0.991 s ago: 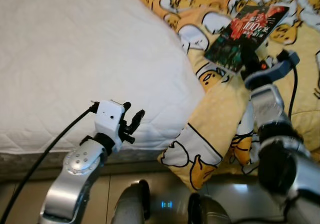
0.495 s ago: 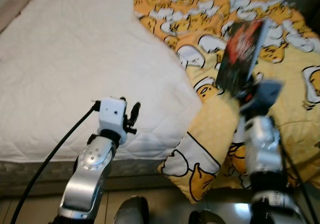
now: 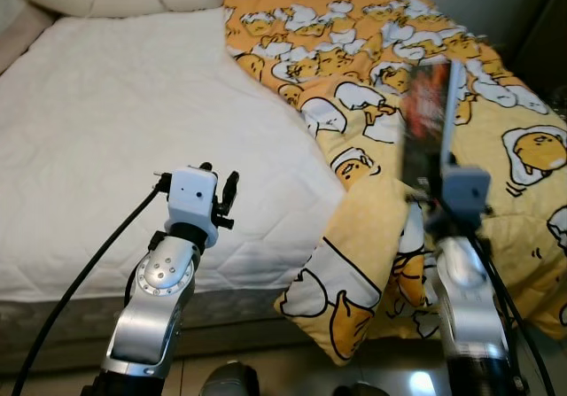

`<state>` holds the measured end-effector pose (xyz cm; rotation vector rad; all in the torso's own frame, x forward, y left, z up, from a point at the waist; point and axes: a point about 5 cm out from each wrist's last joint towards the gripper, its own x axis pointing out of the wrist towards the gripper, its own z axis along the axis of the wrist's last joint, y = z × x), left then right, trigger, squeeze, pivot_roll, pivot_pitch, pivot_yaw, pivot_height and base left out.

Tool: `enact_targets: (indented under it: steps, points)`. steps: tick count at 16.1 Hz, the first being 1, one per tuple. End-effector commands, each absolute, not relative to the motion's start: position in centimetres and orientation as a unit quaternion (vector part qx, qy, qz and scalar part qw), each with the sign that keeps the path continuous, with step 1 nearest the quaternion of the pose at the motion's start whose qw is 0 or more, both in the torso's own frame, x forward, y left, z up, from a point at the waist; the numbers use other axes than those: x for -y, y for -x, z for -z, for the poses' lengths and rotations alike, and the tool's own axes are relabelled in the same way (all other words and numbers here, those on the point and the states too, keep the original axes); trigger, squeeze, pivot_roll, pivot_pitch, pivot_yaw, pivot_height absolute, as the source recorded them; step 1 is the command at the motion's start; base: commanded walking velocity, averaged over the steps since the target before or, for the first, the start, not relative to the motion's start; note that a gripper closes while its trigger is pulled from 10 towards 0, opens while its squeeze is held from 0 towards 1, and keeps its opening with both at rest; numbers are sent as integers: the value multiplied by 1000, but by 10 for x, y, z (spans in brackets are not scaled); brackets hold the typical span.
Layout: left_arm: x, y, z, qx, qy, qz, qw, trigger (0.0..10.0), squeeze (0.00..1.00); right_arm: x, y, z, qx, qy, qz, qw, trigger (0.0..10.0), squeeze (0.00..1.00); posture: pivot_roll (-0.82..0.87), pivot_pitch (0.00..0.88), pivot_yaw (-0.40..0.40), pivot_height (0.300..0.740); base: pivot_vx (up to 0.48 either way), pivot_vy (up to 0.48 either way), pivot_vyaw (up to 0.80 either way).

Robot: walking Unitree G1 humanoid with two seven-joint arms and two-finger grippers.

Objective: Clean up the room

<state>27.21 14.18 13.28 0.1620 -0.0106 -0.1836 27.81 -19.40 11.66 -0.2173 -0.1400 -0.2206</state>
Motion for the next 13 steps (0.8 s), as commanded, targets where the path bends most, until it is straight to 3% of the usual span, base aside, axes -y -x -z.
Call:
enact_targets:
  steps: [1,7,13]
  points:
    - [-143,-275,-132,5,-89,93,992,10000,0,188,-277,-129,104,111,122,981,10000,0,5,0,47,740,0,319,0]
    - [-150,-276,-134,9,-85,83,993,10000,0,180,-262,-128,95,64,117,987,10000,0,-1,0,21,740,0,318,0]
    - [-152,-275,-132,5,-92,78,993,10000,0,186,-271,-129,56,38,89,994,10000,0,-9,14,36,740,0,319,0]
